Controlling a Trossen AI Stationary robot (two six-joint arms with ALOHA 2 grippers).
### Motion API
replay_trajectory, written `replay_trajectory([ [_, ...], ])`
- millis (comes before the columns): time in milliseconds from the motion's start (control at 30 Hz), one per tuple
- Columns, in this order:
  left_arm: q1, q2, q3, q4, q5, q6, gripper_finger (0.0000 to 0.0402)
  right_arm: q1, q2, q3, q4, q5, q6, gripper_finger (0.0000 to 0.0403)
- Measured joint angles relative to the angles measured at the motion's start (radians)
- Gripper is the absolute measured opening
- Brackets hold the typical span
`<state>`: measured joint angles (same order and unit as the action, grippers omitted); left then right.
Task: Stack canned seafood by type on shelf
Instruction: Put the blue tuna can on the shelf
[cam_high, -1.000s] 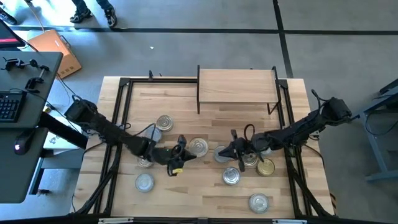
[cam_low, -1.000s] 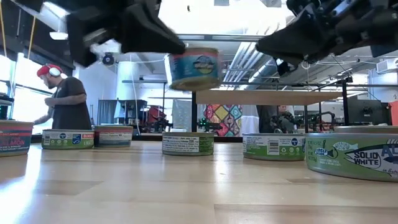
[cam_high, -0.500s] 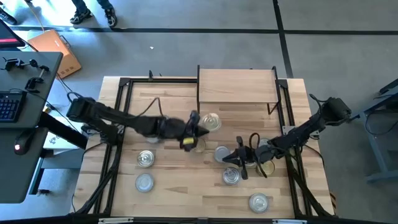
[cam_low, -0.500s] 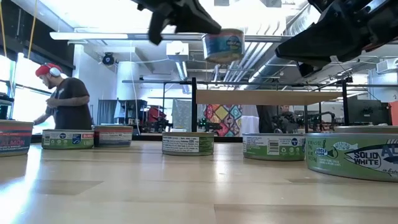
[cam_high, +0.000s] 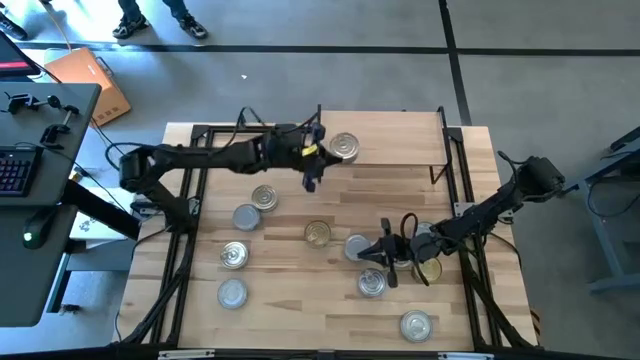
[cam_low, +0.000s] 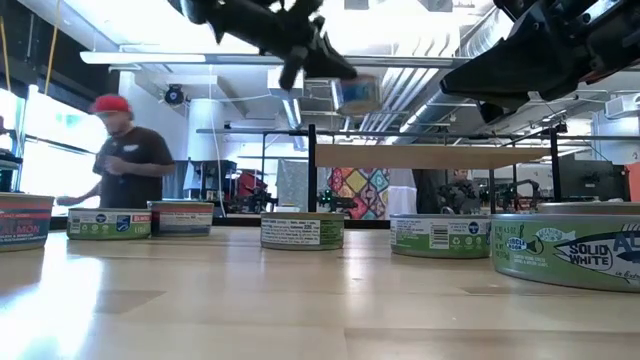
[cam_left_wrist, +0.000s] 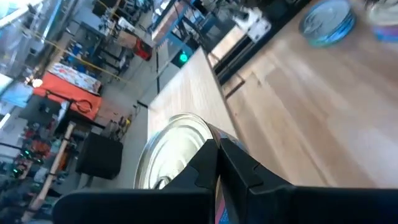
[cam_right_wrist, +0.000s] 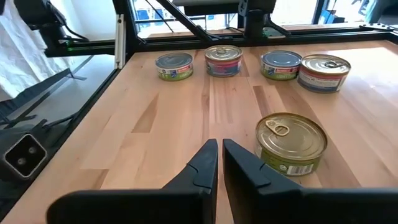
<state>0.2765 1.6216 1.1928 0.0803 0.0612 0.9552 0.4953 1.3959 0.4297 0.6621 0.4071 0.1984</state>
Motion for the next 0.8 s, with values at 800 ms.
replay_trajectory([
  [800,0.187,0.141,0.123,-0.164,-0.024,0.053,0.0006,0.0,0.0,0.0,-0.008,0.029,0.006,0.0016],
])
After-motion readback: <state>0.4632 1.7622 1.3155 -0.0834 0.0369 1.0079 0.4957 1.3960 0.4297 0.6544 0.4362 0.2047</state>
